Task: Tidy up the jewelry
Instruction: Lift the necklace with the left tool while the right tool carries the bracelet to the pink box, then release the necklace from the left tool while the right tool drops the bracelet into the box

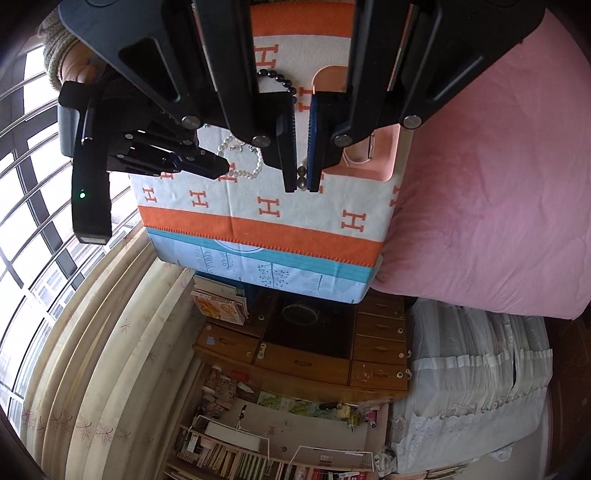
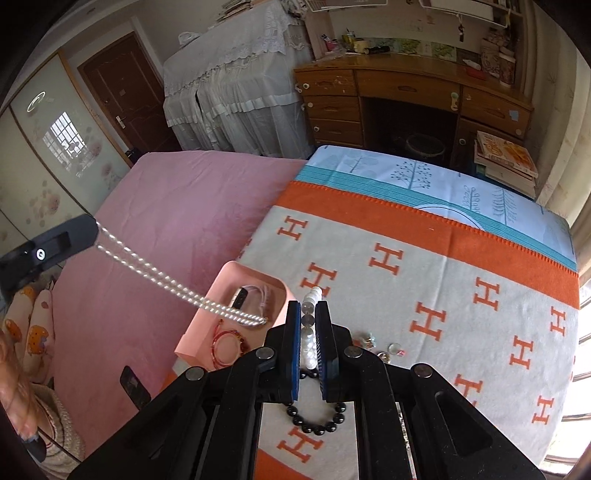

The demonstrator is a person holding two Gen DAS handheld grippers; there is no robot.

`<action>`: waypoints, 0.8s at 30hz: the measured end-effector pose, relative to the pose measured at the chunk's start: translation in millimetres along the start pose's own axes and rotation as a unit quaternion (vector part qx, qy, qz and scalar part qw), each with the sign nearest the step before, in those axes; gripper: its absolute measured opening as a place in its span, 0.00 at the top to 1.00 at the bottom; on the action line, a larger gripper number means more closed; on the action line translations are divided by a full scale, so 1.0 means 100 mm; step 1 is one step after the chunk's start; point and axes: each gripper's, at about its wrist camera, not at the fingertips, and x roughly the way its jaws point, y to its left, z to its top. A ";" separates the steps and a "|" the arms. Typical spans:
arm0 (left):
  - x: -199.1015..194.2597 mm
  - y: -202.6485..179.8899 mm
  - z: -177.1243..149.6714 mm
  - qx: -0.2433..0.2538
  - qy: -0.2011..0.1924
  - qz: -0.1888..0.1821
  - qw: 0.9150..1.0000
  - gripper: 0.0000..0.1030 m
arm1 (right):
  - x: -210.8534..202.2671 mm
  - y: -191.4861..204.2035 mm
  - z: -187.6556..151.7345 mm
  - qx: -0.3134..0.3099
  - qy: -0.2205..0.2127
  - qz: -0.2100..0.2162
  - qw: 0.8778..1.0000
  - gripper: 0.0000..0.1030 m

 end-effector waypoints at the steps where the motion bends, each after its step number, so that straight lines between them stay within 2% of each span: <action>1: 0.04 0.06 -0.06 -0.002 0.002 0.002 1.000 0.97 | 0.03 0.09 0.00 -0.004 0.000 0.000 1.000 0.92; 4: 0.12 0.22 -0.24 -0.003 0.004 0.011 1.000 0.97 | 0.16 0.29 -0.02 -0.013 0.006 0.001 1.000 0.92; 16: 0.72 0.79 -0.93 -0.037 0.058 -0.004 0.998 0.97 | 0.85 0.89 -0.07 -0.045 0.049 -0.005 0.998 0.92; 21: 0.98 0.99 -1.15 -0.054 0.057 0.025 0.997 0.97 | 1.12 1.08 -0.13 -0.055 0.067 0.000 0.996 0.92; 24: 1.20 1.08 -1.30 -0.050 0.067 0.058 0.995 0.97 | 1.28 1.18 -0.14 -0.058 0.077 0.001 0.995 0.92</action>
